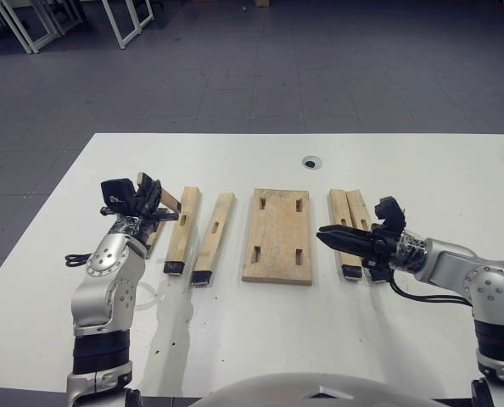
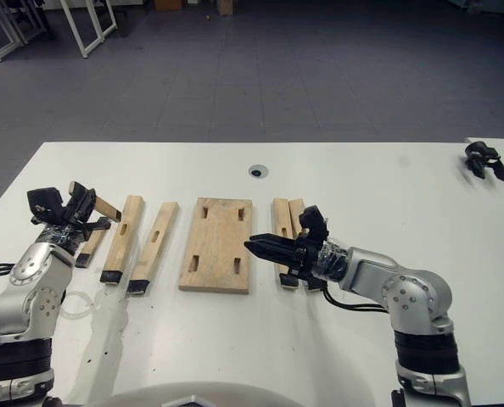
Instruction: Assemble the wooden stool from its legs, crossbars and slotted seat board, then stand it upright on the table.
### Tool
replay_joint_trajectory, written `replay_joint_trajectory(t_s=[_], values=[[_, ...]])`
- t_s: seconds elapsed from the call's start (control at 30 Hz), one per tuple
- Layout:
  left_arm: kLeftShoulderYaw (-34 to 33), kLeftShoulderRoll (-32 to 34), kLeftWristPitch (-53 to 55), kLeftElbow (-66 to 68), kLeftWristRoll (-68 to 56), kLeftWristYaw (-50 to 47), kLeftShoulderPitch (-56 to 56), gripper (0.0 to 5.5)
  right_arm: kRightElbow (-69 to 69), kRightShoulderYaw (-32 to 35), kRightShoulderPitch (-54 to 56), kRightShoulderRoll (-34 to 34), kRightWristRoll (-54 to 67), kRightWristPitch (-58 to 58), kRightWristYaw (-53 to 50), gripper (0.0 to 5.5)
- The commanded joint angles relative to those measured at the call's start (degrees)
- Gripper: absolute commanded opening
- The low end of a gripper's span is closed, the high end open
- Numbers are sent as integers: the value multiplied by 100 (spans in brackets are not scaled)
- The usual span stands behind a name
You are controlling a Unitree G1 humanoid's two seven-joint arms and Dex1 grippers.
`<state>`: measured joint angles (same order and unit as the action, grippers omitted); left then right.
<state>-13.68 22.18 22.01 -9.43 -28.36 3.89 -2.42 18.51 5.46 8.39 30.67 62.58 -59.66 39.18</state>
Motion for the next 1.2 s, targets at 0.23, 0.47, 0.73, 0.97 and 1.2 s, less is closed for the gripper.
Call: replay_joint_trajectory(t_s=[0.23, 0.47, 0.73, 0.97, 1.2], values=[[0, -312, 267, 3, 247, 78, 321, 42, 97, -151, 0, 149, -327, 3, -12, 183], [-88, -378, 766, -571, 215, -69, 646, 42, 78, -205, -112, 141, -471, 35, 4, 183], [137, -31, 1699, 63, 562, -34, 217, 42, 22, -182, -94, 100, -504, 35, -75, 183], [59, 169, 2635, 409, 470, 20, -549, 42, -50, -194, -26, 51, -555, 46, -116, 183], [-299, 276, 3021, -162, 258, 71, -1110, 95, -34, -190, -58, 12, -583, 71, -130, 183]])
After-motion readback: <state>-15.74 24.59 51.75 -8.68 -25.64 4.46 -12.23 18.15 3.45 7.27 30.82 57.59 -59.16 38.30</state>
